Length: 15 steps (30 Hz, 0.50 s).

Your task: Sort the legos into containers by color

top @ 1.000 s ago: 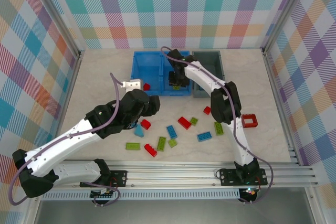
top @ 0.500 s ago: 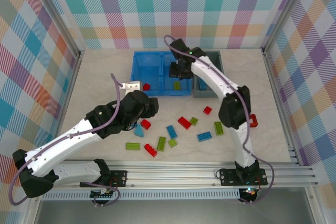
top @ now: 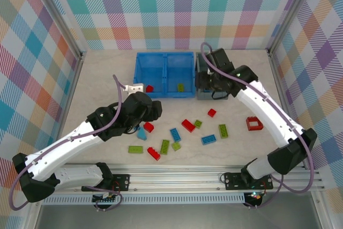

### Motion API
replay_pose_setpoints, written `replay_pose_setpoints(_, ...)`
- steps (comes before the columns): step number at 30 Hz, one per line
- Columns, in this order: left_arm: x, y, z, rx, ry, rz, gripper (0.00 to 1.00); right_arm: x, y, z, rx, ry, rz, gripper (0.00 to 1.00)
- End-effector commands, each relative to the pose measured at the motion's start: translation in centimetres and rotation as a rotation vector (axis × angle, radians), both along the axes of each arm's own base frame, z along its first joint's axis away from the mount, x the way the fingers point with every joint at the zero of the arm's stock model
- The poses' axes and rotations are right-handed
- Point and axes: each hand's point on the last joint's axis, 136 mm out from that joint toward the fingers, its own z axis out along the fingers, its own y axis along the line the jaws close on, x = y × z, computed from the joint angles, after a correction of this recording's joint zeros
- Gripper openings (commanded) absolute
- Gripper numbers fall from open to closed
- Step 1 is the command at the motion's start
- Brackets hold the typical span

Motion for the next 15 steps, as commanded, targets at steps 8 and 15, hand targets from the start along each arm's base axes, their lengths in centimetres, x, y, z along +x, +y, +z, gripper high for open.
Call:
replay_pose_setpoints(8, -3.1, 3.4, -2.8, 0.002, 0.112, 0.039, 0.79, -9.9, 0.8, -10.0, 0.003, 0.256, 0.005, 0.53)
replay_pose_setpoints(15, -3.7, 4.7, -3.9, -0.01, 0.136, 0.09, 0.79, -10.7, 1.2, -11.3, -0.053, 0.247, 0.016, 0.55)
